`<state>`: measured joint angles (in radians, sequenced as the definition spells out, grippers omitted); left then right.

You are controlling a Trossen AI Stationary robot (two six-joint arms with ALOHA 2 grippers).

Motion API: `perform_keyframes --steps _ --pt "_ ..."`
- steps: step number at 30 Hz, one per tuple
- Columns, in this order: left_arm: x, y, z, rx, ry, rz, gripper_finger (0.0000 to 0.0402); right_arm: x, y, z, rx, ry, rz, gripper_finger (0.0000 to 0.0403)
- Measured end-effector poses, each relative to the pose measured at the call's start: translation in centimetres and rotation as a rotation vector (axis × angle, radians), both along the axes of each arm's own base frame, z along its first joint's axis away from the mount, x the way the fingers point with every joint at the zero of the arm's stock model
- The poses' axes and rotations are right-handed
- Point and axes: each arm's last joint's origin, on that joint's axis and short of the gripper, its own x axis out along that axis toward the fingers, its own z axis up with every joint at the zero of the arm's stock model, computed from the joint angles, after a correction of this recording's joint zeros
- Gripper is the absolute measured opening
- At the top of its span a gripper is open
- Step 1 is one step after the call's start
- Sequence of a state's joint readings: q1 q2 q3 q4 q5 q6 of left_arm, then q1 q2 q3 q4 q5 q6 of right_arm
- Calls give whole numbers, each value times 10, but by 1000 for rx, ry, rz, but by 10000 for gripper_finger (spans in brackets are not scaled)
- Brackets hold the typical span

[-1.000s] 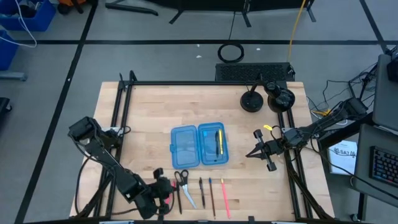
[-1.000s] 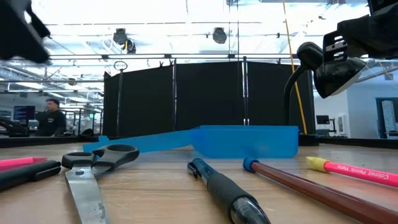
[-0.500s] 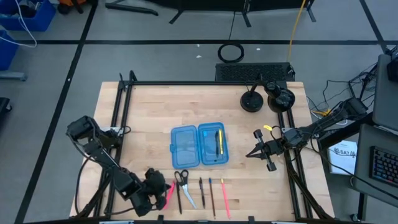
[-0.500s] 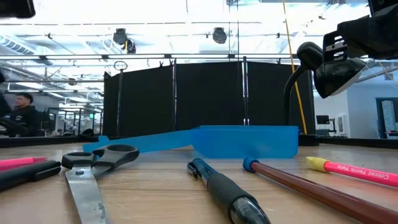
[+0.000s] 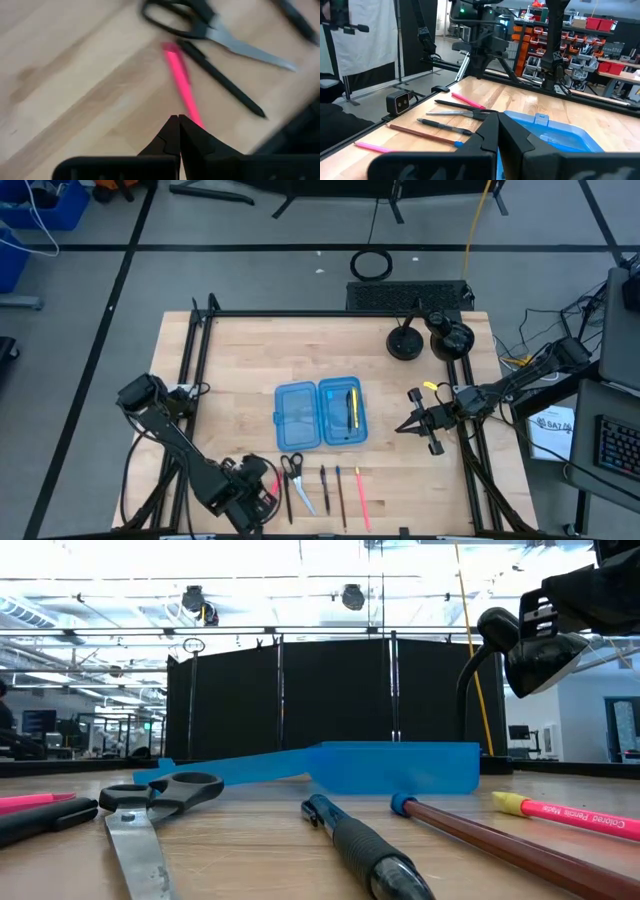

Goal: Pick & place school supplies into a supply box
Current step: Put the pink pen into the blue supply box

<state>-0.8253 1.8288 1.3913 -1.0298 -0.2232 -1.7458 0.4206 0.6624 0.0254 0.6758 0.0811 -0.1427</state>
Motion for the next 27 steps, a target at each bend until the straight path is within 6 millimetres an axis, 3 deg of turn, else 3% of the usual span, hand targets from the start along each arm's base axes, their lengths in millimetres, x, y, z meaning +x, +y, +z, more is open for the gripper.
perform_keyframes --steps 4,12,15,20,27 --pt "4 -8 -7 -106 23 135 42 0 0 0 -4 -2 0 0" --pt "20 -27 -36 -179 -8 75 176 0 0 0 -28 -11 -1 0" --pt "28 -32 -50 -230 18 53 206 0 0 0 -28 -12 -1 0" --pt "40 -29 -72 -280 127 64 208 0 0 1 -25 -20 -1 0" --pt "43 -26 -89 -249 184 90 164 0 0 1 -32 -21 -5 0"
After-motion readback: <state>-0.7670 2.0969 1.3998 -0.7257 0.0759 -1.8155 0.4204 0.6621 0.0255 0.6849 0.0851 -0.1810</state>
